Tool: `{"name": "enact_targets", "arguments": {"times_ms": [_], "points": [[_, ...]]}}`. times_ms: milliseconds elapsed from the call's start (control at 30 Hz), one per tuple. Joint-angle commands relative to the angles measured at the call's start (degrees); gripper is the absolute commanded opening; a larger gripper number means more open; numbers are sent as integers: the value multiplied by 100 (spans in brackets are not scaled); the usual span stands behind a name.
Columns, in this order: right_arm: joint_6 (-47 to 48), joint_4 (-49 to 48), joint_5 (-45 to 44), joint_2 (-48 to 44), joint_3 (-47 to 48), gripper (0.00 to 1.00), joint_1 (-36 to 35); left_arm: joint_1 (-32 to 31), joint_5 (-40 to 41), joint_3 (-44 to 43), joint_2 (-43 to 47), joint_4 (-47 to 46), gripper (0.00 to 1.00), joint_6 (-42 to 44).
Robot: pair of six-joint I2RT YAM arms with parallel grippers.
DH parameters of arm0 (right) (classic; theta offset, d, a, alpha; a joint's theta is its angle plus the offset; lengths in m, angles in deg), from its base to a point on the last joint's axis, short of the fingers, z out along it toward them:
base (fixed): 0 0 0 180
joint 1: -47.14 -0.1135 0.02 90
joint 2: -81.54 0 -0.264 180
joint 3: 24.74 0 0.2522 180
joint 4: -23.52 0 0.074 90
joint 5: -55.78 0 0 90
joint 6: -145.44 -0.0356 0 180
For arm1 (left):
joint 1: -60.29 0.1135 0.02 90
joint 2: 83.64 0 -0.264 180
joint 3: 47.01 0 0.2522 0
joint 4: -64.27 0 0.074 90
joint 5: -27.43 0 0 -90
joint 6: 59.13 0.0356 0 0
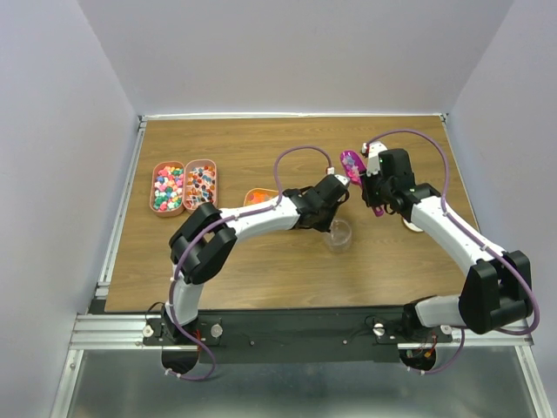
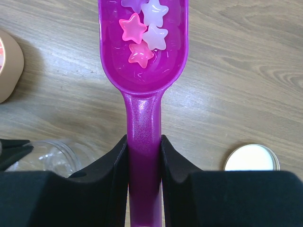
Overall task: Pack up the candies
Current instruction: Move the packing bottle to the center of the board.
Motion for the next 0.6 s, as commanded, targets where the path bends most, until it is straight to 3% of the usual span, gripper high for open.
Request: {"name": "enact_targets", "arguments": {"times_ms": [0,300,567], "points": [[41,-238,167,-204,-73,1,34,-23,848,250,398,628,4,-34],[173,-247,589,-257,-64,1,34,222,1991,654,864,1366,4,-8],[190,-273,685,-239,-55,1,25,618,2203,1086,1040,1297,3,97]]}}
